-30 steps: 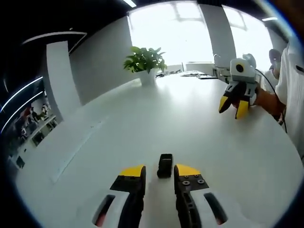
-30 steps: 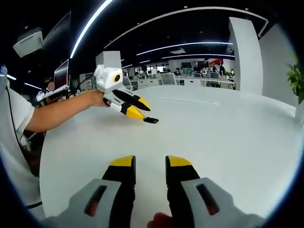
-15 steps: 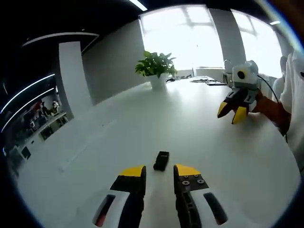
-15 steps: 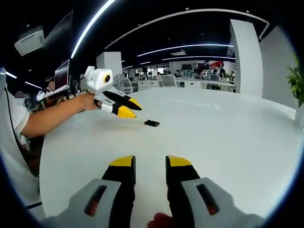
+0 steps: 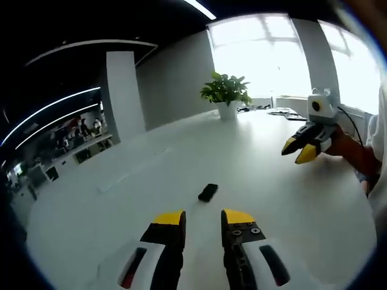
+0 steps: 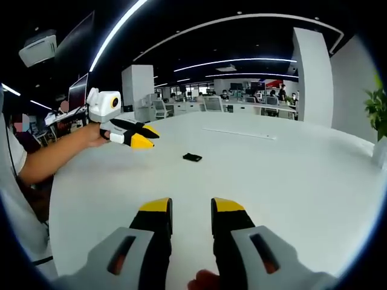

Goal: Snap the two parts of the plastic buckle together until the buckle closes and remains connected.

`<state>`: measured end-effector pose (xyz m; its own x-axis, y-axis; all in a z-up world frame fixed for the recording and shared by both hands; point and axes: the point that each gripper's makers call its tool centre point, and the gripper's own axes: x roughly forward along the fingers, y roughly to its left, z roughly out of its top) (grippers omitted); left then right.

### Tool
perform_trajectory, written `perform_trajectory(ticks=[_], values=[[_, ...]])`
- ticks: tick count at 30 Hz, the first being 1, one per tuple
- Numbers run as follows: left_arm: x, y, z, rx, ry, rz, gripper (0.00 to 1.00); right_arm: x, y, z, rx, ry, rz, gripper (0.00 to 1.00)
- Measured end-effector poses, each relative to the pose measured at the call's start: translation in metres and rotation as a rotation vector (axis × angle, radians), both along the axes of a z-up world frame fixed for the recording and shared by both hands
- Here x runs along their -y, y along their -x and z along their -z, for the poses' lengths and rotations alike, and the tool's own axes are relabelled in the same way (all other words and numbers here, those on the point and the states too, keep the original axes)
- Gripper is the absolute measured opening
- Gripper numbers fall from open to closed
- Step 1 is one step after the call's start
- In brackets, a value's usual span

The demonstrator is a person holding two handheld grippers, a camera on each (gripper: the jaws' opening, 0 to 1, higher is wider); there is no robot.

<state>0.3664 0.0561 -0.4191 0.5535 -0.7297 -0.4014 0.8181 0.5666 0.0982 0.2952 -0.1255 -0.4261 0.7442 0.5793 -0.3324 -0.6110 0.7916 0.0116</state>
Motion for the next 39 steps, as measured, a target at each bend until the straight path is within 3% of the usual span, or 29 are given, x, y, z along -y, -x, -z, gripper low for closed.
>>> perform_trajectory(ticks=[7,11,15,19,23,30,39], values=[[-0.015,0.016,-0.011,0.038,0.059,-0.071,0.22,-0.001,0.001,-0.002,0.003,-0.002,0.010,0.24],[-0.030,0.020,-0.016,0.047,0.085,-0.163,0.23,-0.001,0.003,-0.004,0.009,-0.003,0.013,0.24],[-0.040,0.030,-0.012,0.035,0.104,-0.228,0.22,-0.003,0.007,-0.004,0.009,0.004,0.016,0.24],[-0.045,0.044,-0.009,0.037,0.123,-0.243,0.23,-0.004,0.012,-0.003,0.010,0.010,0.018,0.24],[-0.057,0.054,-0.005,0.034,0.156,-0.319,0.23,-0.004,0.019,-0.002,0.008,0.021,0.020,0.24],[-0.069,0.072,0.000,0.044,0.154,-0.378,0.23,0.000,0.028,-0.001,0.011,0.029,0.038,0.25],[-0.085,0.085,-0.001,0.056,0.195,-0.486,0.23,0.004,0.040,0.001,0.005,0.030,0.062,0.25]])
